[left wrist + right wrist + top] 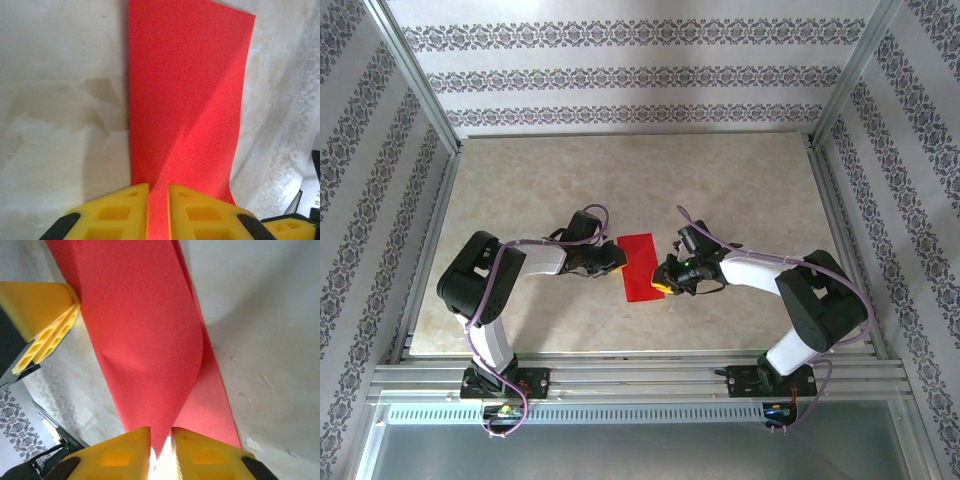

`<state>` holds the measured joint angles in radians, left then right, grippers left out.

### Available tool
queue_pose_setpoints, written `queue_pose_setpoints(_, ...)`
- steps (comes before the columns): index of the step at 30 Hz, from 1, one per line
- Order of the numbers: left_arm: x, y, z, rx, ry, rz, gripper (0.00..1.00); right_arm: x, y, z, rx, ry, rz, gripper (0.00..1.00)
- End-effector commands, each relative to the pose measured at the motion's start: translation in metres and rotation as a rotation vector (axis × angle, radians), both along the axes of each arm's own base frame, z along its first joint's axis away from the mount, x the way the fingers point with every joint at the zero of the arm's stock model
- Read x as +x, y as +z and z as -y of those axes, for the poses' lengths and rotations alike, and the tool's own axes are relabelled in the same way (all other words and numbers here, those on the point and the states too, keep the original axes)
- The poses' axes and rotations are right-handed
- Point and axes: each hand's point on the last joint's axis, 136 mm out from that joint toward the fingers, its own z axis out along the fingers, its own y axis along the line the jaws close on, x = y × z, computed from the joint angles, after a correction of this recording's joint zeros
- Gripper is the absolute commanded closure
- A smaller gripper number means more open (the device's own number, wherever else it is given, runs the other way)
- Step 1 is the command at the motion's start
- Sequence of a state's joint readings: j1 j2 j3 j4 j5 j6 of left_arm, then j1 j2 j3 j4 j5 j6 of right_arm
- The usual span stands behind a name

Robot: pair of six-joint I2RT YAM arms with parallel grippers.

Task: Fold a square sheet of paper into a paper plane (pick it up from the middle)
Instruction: Fold the triangle a second time at the center of the table.

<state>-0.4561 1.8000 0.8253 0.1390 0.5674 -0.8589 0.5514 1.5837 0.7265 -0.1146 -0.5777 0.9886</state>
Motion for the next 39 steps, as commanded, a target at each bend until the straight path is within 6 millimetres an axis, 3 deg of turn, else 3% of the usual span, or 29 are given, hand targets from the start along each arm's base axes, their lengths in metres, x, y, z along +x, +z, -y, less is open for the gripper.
queue_pose_setpoints(1,0.003,-0.005,-0.007,0.040,0.001,-0.004,0.82,-0.001,0.007,0.003,0.009,-0.006,0.007,0.81)
queue_pose_setpoints(14,0.003,-0.007,-0.007,0.041,0.002,-0.008,0.82,-0.011,-0.007,0.013,-0.035,-0.042,-0.052,0.79)
queue_pose_setpoints(23,0.002,-0.007,-0.008,0.044,0.001,-0.008,0.82,-0.008,-0.004,0.013,-0.035,-0.056,-0.047,0.92)
queue_pose_setpoints(31,0.003,-0.007,-0.008,0.050,0.002,-0.006,0.82,0.007,0.013,-0.006,-0.006,-0.021,0.005,0.95)
queue_pose_setpoints(39,0.002,-0.007,-0.008,0.053,-0.004,-0.009,0.82,0.020,0.017,-0.027,0.028,-0.001,0.017,0.94)
